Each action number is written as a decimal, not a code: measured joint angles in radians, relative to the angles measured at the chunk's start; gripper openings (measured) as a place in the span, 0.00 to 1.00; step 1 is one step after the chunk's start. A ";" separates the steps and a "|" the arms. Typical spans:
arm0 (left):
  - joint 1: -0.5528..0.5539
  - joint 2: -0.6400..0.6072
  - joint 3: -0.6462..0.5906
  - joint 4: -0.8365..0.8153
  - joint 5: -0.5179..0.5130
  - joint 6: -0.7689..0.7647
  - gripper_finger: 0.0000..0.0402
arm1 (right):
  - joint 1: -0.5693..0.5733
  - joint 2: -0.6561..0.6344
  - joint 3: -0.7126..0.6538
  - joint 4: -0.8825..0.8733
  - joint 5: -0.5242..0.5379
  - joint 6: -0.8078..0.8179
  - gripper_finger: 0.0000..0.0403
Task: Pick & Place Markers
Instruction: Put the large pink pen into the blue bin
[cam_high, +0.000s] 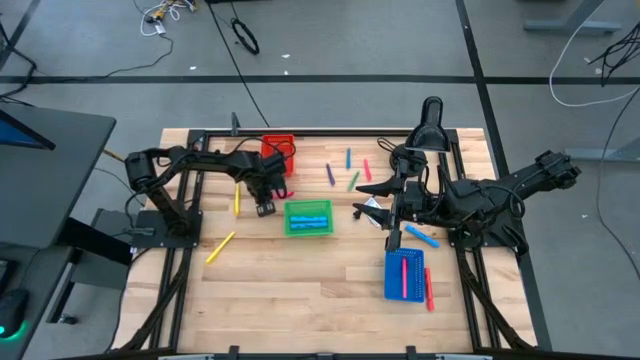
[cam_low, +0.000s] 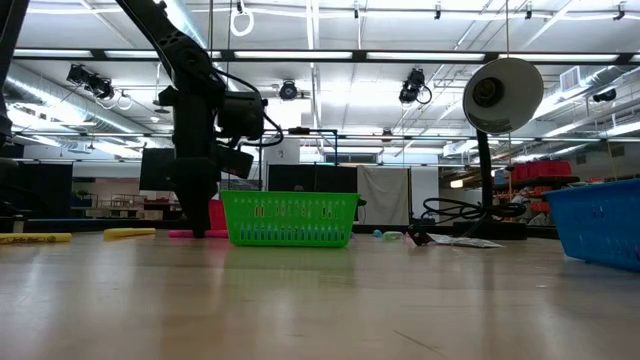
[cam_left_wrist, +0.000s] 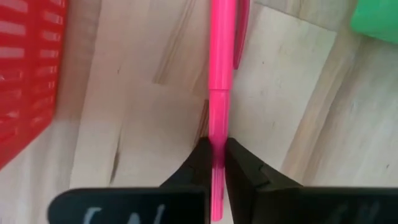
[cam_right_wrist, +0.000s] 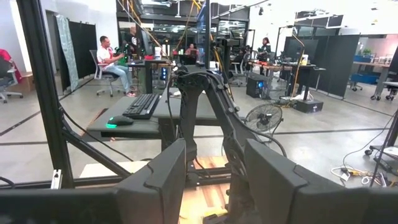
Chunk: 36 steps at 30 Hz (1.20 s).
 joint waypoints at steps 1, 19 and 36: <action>-0.001 -0.003 0.005 -0.012 0.004 -0.012 0.05 | 0.000 0.000 0.000 0.000 0.000 0.000 0.41; -0.066 -0.284 0.014 -0.182 -0.029 -0.219 0.05 | 0.000 0.000 0.000 0.000 0.000 -0.003 0.41; -0.069 -0.325 0.418 -0.632 -0.082 -0.137 0.05 | 0.000 0.000 0.000 0.008 -0.034 -0.016 0.41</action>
